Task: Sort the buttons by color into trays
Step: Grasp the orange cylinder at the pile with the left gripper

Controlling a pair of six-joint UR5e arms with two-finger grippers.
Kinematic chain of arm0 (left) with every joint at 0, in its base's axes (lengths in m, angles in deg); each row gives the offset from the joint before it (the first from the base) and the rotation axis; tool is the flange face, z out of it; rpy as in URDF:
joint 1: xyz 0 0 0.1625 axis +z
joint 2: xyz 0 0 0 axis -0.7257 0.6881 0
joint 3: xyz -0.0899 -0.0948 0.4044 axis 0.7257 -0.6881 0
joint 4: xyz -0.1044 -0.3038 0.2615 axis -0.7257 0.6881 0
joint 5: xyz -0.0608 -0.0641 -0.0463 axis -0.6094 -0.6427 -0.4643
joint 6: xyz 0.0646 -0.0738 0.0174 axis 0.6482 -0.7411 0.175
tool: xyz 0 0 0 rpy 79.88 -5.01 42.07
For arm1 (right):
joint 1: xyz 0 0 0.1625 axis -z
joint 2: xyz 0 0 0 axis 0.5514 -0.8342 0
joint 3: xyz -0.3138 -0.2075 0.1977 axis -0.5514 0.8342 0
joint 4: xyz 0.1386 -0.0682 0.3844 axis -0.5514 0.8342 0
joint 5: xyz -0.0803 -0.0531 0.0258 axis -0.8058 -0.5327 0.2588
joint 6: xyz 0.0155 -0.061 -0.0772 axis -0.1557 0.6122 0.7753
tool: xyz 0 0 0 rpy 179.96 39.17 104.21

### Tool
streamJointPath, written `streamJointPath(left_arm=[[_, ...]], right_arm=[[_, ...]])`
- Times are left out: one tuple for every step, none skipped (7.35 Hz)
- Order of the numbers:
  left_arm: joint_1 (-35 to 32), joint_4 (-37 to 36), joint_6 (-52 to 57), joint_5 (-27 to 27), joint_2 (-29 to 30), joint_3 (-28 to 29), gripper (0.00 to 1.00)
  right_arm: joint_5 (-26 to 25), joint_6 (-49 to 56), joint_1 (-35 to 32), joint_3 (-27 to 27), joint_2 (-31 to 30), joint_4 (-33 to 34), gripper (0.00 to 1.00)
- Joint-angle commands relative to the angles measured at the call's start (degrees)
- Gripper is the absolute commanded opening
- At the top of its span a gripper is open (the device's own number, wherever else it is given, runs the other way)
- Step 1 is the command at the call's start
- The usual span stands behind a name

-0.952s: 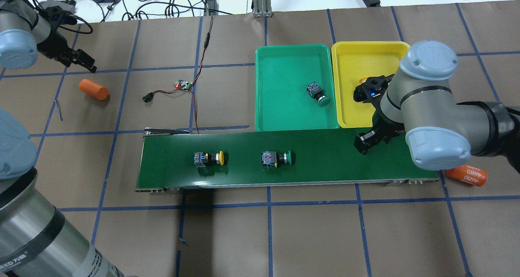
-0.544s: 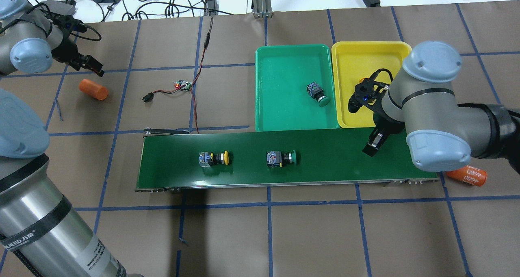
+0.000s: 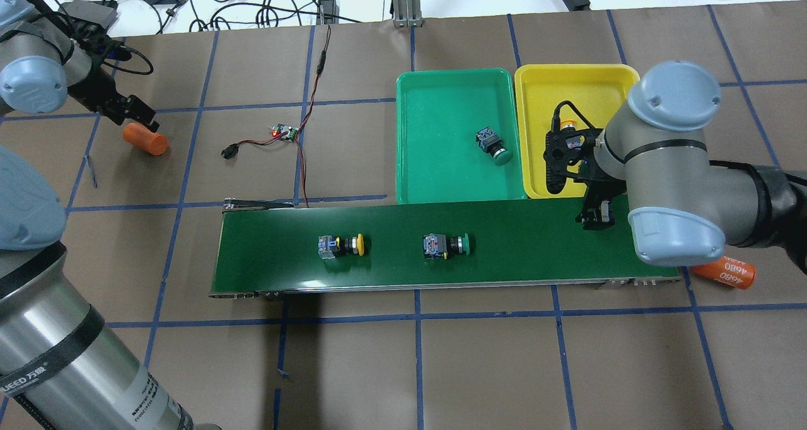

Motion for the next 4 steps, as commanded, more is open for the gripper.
streamJointPath(left_arm=[[0.1,0.2,0.4,-0.1,0.8,-0.1,1.00],[0.1,0.2,0.3,-0.1,1.0,-0.2,1.00],[0.1,0.2,0.4,-0.1,1.2,-0.6,1.00],[0.1,0.2,0.4,0.2,1.4,-1.3,1.00]], right_arm=[[0.3,0.7,-0.1,-0.6,0.1,0.5,0.74],[0.5,0.5,-0.1,-0.9,0.1,0.5,0.74],[0.5,0.6,-0.1,-1.1,0.1,0.6,0.74],[0.5,0.5,-0.1,-1.0,0.1,0.6,0.75]])
